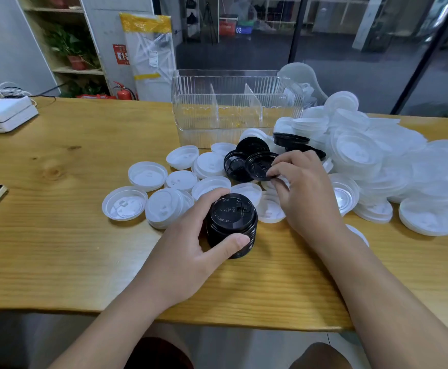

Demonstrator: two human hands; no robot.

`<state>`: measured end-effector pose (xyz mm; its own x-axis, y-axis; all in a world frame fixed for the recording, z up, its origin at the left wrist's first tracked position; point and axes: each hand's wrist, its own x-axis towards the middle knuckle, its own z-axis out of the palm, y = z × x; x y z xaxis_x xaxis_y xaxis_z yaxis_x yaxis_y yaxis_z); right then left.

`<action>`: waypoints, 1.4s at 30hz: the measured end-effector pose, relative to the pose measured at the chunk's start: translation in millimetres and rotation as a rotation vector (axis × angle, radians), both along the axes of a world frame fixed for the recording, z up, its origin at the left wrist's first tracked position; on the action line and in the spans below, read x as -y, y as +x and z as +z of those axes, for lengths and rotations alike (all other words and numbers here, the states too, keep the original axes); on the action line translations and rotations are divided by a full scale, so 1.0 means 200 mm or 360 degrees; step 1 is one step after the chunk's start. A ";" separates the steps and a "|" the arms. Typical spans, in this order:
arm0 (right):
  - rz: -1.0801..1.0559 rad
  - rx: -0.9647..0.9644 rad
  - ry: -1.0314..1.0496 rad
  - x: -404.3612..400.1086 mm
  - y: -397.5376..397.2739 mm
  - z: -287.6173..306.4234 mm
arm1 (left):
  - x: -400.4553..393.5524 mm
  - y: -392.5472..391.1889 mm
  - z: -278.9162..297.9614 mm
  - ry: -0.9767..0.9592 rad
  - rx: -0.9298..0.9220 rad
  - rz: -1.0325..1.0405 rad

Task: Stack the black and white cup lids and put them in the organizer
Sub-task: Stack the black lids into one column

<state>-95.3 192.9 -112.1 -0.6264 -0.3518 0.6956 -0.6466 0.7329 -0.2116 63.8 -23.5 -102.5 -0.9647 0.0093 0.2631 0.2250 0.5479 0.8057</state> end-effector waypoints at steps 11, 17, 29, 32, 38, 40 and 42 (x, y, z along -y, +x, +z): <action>0.0585 0.1021 -0.1129 -0.04 0.16 0.13 | 0.00 0.00 0.00 0.0017 0.0011 0.0012; 0.0601 0.1176 -0.1309 -0.06 0.16 0.13 | 0.00 0.00 -0.01 0.0032 0.0044 0.0022; 0.0583 0.1184 -0.1090 -0.03 0.18 0.11 | 0.00 0.01 0.00 0.0036 0.0045 0.0024; 0.0490 0.1069 -0.0797 -0.01 0.18 0.08 | -0.01 0.01 0.00 0.0036 0.0046 0.0022; 0.0392 0.0888 -0.0697 0.00 0.19 0.09 | -0.01 0.00 0.00 0.0039 0.0030 0.0012; 0.0369 0.0875 -0.0703 -0.01 0.20 0.10 | -0.01 0.00 0.00 0.0030 0.0028 0.0011; 0.0368 0.0890 -0.0722 -0.01 0.21 0.11 | -0.01 0.00 0.00 0.0026 0.0027 0.0012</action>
<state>-53.6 194.8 -90.8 -0.8734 -0.2721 0.4038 -0.4811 0.3540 -0.8020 64.6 -21.6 -101.6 -0.9690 -0.0022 0.2470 0.2074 0.5363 0.8182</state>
